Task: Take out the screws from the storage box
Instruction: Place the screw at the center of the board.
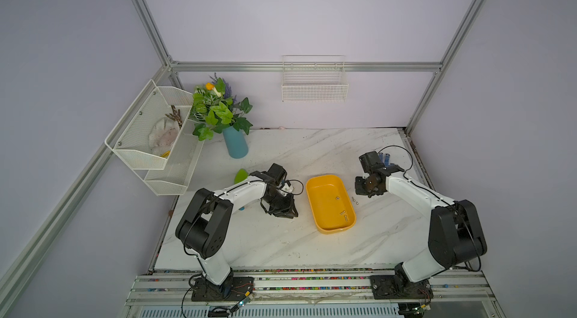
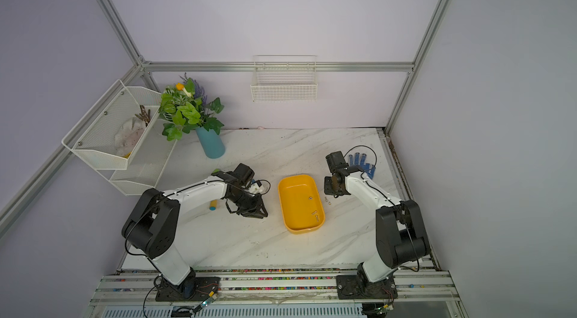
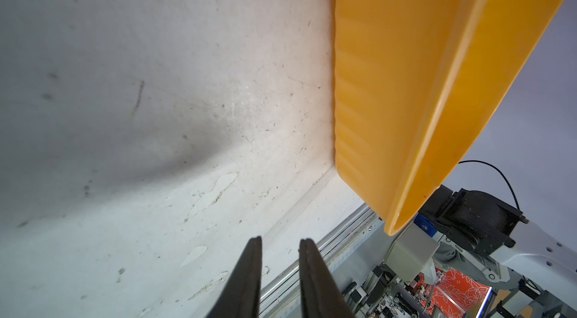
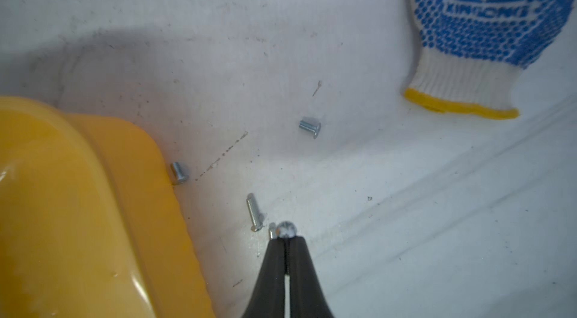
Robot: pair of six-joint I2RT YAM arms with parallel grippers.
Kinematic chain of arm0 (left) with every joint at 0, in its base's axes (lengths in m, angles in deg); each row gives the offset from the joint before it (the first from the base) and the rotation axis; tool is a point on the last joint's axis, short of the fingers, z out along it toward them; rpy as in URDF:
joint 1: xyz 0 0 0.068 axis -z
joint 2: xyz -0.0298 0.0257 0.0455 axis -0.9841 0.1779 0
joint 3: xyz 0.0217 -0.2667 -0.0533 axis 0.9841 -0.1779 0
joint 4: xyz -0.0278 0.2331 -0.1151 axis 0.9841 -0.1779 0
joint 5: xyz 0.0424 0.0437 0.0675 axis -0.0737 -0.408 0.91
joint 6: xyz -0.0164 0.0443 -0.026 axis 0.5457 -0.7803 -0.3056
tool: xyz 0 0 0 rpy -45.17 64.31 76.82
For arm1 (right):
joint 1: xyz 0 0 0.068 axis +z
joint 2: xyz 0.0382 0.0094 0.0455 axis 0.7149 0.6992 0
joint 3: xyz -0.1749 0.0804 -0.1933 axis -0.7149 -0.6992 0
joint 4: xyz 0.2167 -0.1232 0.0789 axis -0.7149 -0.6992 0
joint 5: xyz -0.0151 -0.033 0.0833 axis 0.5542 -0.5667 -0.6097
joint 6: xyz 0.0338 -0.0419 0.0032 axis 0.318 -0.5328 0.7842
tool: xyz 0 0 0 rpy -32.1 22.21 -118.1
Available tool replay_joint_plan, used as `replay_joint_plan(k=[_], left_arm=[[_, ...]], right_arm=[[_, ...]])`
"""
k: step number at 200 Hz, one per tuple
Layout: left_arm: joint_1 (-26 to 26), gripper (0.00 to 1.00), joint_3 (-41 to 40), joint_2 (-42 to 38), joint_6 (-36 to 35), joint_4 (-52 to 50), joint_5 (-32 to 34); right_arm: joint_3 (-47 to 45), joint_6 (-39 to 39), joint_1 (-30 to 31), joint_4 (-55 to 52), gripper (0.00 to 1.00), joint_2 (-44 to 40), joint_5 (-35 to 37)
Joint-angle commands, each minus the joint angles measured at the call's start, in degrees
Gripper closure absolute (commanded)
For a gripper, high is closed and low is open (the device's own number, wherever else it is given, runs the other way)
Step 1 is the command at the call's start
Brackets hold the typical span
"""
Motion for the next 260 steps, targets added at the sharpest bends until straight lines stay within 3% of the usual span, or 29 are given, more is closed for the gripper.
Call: replay_joint_plan(k=[1,73,103,176,225,260], left_arm=[[-0.2,0.74,4.2,-0.1,0.1,0.1,-0.4],[-0.2,0.74,3.7,-0.3,0.2,0.2,0.2],[-0.2,0.74,3.8,-0.4,0.1,0.0,0.2],[-0.2,0.74,3.9,-0.9,-0.3,-1.0,0.9],[-0.3,0.73,5.5,-1.5,-0.2,-1.8,2.1],[-0.3,0.73,5.7,-0.7,-0.2,-1.8,2.0]], right_arm=[[-2.5,-0.7,-0.5,4.3,1.00,2.5,-0.1],[-4.2,-1.1,-1.2,5.7,1.00,4.4,1.1],[-4.7,-0.7,-1.2,5.3,0.83,3.8,1.4],[2.8,-1.1,-1.2,0.1,0.75,-2.6,0.4],[1.1,-18.6,1.3,5.3,0.71,-12.2,-22.6],[-0.3,-26.9,7.9,3.3,0.66,-11.0,-21.3]])
